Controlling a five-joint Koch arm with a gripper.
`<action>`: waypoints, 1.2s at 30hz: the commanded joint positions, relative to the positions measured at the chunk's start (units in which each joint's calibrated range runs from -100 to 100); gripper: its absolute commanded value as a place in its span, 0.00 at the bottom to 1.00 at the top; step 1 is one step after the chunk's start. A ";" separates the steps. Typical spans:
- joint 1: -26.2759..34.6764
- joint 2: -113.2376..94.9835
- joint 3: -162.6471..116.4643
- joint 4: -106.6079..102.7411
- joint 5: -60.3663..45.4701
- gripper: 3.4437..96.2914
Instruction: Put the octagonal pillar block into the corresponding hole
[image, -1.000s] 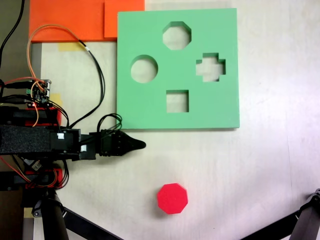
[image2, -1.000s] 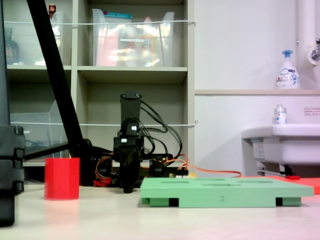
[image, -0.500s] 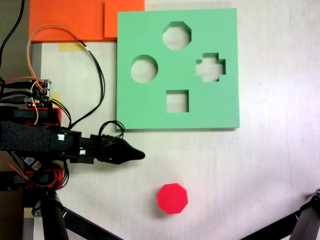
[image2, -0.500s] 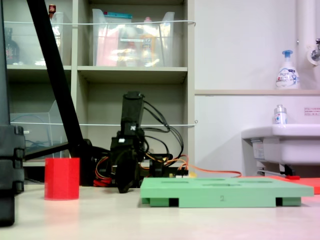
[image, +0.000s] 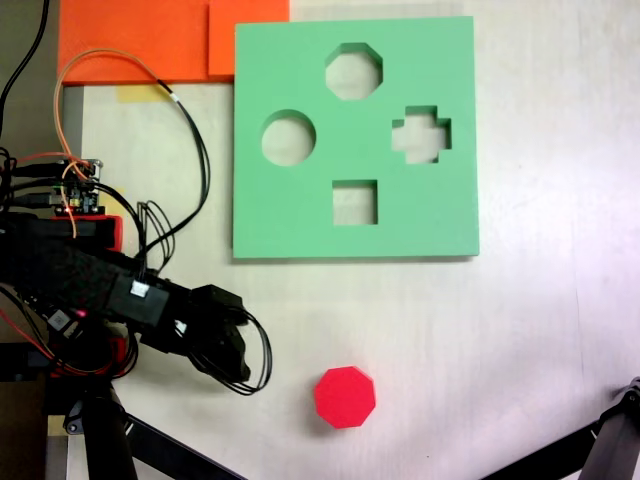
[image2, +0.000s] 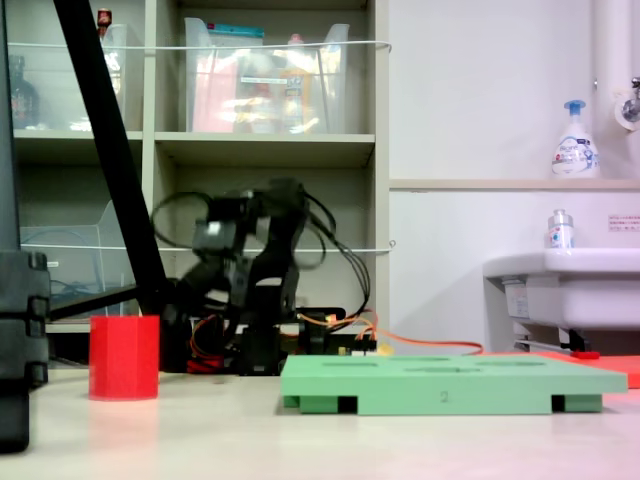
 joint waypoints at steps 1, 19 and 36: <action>-0.15 9.93 17.19 -20.66 1.17 0.44; -1.32 58.12 70.13 -38.77 3.42 0.44; -1.90 84.38 83.39 -38.77 3.37 0.80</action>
